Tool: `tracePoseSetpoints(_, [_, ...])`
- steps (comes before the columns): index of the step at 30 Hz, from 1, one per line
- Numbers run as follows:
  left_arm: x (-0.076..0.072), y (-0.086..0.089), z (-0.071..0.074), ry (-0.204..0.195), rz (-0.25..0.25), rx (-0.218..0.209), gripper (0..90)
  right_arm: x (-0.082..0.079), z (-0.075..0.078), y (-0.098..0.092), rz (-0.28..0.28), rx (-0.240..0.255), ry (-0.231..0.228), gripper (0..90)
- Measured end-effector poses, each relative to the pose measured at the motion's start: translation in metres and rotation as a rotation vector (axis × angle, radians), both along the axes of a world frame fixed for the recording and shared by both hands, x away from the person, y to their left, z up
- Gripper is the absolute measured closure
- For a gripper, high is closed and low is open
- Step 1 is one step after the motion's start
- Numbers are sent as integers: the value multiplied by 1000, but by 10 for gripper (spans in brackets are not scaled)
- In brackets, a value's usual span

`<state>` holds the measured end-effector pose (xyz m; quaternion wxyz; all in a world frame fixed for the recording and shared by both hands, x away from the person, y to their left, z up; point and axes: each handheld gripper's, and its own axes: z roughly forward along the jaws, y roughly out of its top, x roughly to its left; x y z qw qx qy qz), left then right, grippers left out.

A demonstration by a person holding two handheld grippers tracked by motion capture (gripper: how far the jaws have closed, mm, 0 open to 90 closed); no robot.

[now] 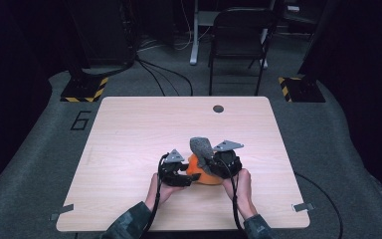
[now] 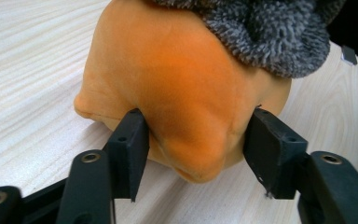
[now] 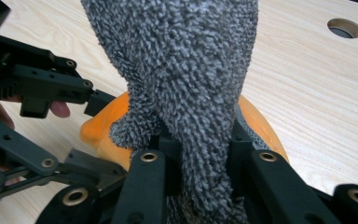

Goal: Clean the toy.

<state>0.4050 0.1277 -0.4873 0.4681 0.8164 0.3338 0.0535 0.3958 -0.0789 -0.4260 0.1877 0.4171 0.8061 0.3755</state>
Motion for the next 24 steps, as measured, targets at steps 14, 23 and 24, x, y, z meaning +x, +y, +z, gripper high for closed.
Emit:
tracePoseSetpoints(14, [-5, -4, -2, -10, 0, -7, 673, -7, 7, 7, 24, 19, -47, 742])
tracePoseSetpoints(23, [-5, -3, -2, -25, -14, -6, 682, 7, -1, -20, -45, -19, 6, 743])
tracePoseSetpoints(24, [-5, -4, -2, -22, -17, -7, 682, 8, -2, -24, -50, -10, 16, 743])
